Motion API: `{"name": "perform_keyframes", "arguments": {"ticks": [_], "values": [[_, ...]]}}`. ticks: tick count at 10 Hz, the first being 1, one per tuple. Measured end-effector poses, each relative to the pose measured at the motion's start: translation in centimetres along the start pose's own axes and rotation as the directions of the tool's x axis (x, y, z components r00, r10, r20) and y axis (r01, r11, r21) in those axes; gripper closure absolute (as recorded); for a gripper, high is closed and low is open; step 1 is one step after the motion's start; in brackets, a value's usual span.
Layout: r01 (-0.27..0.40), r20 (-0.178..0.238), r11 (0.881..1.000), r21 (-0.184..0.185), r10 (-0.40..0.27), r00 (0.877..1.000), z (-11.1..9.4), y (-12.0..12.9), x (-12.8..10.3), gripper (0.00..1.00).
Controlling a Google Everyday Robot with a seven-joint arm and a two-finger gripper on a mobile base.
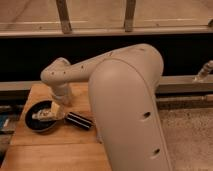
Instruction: Place the eraser on the white sponge
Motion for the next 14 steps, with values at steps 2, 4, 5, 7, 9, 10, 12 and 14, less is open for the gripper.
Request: {"name": "perform_keyframes", "arguments": {"ticks": [2,4,5,7,9,10,12,14], "values": [[0.011,-0.016,1.0,-0.018,-0.011,1.0,2.2,0.2,-0.1,0.2],[-0.011,-0.029,1.0,-0.018,0.01,1.0,2.6,-0.3,1.6,0.2],[-0.028,-0.047,0.999,-0.02,0.027,0.999,2.5,-0.7,3.0,0.2],[-0.045,-0.077,0.998,-0.034,0.042,0.996,3.4,-0.9,4.1,0.2],[-0.044,-0.111,0.998,-0.05,0.039,0.993,4.7,-0.8,3.6,0.2],[-0.043,-0.121,0.997,-0.057,0.035,0.992,5.1,-0.5,3.2,0.2],[-0.052,-0.146,0.997,-0.054,0.044,0.988,5.6,-0.4,2.9,0.2],[-0.056,-0.148,0.997,-0.054,0.048,0.988,5.6,-0.4,2.9,0.2]]}}
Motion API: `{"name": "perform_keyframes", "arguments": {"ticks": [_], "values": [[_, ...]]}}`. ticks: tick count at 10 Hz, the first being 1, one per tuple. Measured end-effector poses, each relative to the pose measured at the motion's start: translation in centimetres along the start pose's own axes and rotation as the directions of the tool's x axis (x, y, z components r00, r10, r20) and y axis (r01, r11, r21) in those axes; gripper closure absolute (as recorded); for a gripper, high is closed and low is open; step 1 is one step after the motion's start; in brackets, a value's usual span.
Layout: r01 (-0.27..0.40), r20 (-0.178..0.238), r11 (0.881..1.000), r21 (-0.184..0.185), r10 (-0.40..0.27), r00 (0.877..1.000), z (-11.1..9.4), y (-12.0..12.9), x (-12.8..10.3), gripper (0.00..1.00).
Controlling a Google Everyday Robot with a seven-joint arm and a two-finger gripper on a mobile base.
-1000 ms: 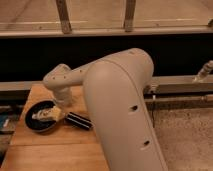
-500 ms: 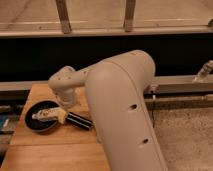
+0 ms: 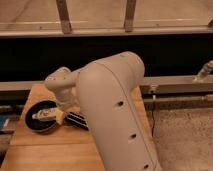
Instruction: Place the eraser on the white sponge
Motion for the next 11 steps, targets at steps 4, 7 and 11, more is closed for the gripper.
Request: {"name": "perform_keyframes", "arguments": {"ticks": [4,7,11], "values": [[0.003,-0.015,0.999,0.038,-0.003,1.0,-0.5,-0.5,-0.4,0.2],[-0.014,-0.022,0.999,0.049,0.015,1.0,-0.2,-1.7,1.6,0.2],[-0.044,-0.015,0.999,0.007,0.044,0.999,1.3,-1.6,3.2,0.2]]}}
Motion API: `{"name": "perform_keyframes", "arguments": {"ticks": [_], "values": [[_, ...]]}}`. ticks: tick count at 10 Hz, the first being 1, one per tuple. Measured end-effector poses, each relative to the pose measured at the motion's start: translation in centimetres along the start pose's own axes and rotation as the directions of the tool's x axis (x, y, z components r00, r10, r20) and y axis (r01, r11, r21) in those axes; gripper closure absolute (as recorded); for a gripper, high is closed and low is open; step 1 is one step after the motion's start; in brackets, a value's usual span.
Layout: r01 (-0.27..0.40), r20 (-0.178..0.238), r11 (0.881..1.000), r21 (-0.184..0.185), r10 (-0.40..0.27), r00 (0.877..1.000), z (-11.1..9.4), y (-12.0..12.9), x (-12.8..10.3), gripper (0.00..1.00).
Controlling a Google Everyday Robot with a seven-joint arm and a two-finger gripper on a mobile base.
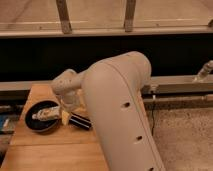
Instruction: Place the eraser on the white sponge
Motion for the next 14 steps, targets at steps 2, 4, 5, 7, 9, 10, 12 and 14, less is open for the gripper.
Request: {"name": "perform_keyframes", "arguments": {"ticks": [2,4,5,7,9,10,12,14], "values": [[0.014,0.013,0.999,-0.029,-0.014,1.0,1.1,0.6,-0.7,0.2],[0.024,0.014,0.999,-0.047,-0.023,1.0,2.0,0.7,-1.1,0.2],[0.031,0.015,0.998,-0.053,-0.03,0.999,2.3,0.9,-1.5,0.2],[0.049,0.005,0.996,-0.07,-0.049,0.999,3.4,1.5,-2.2,0.21],[0.055,-0.011,0.996,-0.07,-0.056,0.998,4.1,1.8,-2.3,0.34],[0.058,-0.02,0.996,-0.066,-0.06,0.998,4.3,2.1,-2.4,0.47],[0.053,-0.029,0.997,-0.061,-0.055,0.998,4.6,2.1,-2.3,0.67],[0.049,-0.032,0.997,-0.057,-0.051,0.998,4.5,1.9,-2.2,0.87]]}}
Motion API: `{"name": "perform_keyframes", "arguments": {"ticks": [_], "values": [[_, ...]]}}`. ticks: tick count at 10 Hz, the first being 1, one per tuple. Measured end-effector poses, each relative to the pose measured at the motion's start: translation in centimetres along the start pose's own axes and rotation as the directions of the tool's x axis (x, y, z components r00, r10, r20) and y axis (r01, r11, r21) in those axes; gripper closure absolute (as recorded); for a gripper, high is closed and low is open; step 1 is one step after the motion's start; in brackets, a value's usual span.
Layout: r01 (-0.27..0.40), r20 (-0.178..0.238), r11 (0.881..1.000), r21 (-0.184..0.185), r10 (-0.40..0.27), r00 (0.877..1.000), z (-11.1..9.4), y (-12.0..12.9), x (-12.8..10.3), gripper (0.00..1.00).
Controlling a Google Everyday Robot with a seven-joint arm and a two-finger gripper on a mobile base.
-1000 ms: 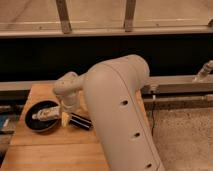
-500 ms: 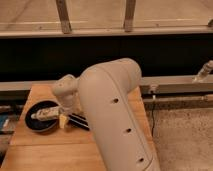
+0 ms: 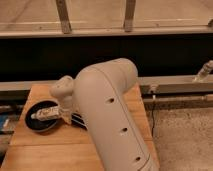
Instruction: Place the eraser on the white sponge
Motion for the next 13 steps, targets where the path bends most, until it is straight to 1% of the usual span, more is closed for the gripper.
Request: {"name": "perform_keyframes", "arguments": {"ticks": [1,2,3,4,5,6,7,9,10,11,12,13], "values": [[0.0,-0.003,1.0,0.0,0.0,1.0,-0.1,0.0,0.1,0.96],[0.002,-0.008,1.0,-0.003,-0.002,1.0,0.0,0.2,0.2,0.99],[0.004,-0.005,1.0,-0.003,-0.004,1.0,0.0,0.3,0.0,1.0],[0.002,0.01,1.0,-0.003,-0.002,1.0,-0.4,0.2,0.1,1.0],[-0.009,0.024,1.0,0.002,0.009,1.0,-1.1,-0.2,0.6,1.0],[-0.032,0.042,0.999,0.008,0.031,0.999,-2.3,-1.0,1.6,1.0],[-0.039,0.05,0.999,0.013,0.038,0.998,-2.9,-1.4,2.0,1.0],[-0.047,0.076,0.999,0.018,0.046,0.996,-3.2,-1.0,1.8,1.0],[-0.062,0.1,0.998,0.021,0.06,0.993,-4.0,-1.5,2.6,1.0],[-0.082,0.122,0.996,0.025,0.078,0.989,-5.0,-2.3,4.2,1.0],[-0.094,0.144,0.995,0.024,0.089,0.986,-5.7,-2.7,5.3,1.0],[-0.111,0.171,0.994,0.023,0.106,0.98,-6.6,-3.2,6.7,1.0]]}}
